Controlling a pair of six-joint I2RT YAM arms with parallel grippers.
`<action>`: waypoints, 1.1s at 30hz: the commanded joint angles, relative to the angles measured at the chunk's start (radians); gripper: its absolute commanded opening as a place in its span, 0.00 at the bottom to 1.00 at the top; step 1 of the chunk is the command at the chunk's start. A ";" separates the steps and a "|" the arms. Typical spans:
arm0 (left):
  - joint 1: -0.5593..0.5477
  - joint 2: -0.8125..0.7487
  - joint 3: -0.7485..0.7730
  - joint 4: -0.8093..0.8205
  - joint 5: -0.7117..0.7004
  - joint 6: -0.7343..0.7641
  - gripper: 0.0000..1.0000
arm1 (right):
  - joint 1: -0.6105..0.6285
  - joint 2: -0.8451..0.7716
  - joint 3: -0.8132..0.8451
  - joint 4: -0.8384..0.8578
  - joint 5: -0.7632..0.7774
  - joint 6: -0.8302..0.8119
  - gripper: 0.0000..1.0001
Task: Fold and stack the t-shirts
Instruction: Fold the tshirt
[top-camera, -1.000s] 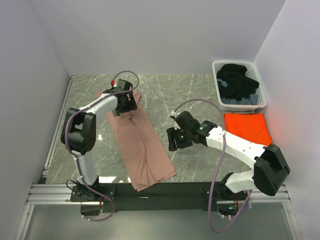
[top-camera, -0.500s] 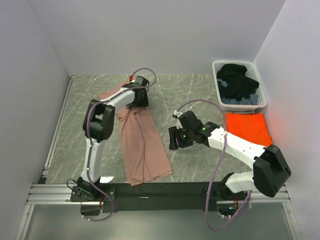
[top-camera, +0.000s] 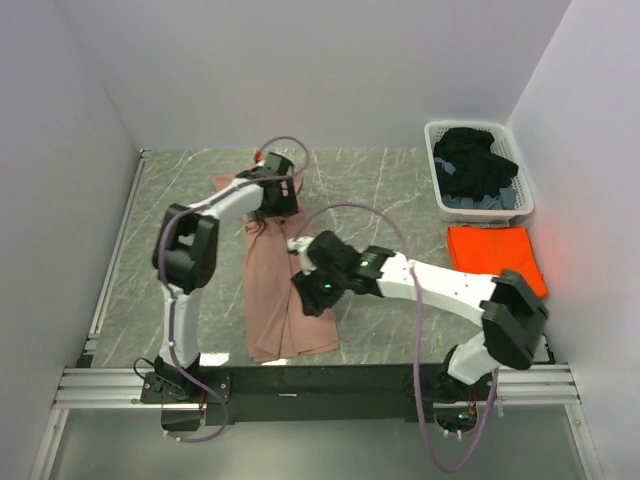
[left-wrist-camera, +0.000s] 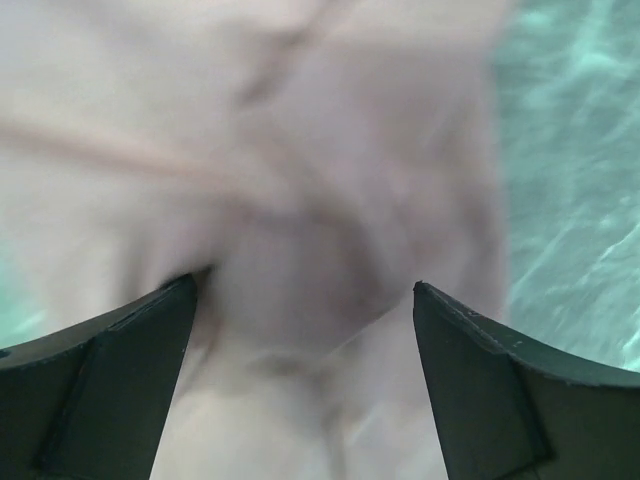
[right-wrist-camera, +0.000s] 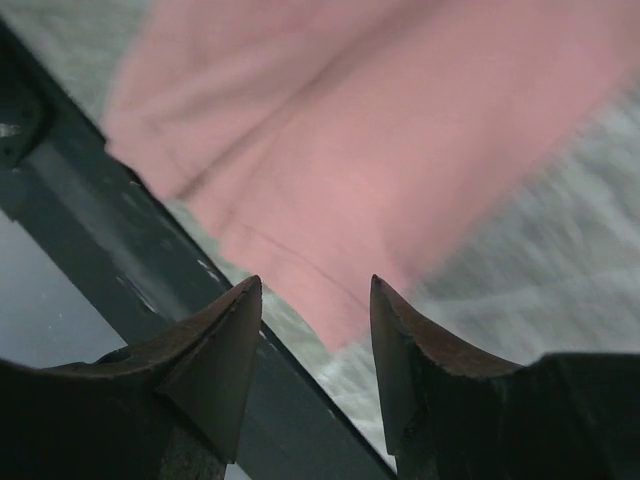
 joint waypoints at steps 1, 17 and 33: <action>0.069 -0.231 -0.073 0.019 0.031 -0.076 0.96 | 0.094 0.098 0.145 0.012 0.020 -0.095 0.54; 0.380 -0.874 -0.564 0.036 -0.102 -0.033 0.99 | 0.304 0.594 0.637 -0.192 0.177 -0.239 0.53; 0.409 -0.925 -0.728 0.106 -0.050 -0.013 1.00 | 0.330 0.487 0.466 -0.264 0.318 -0.273 0.47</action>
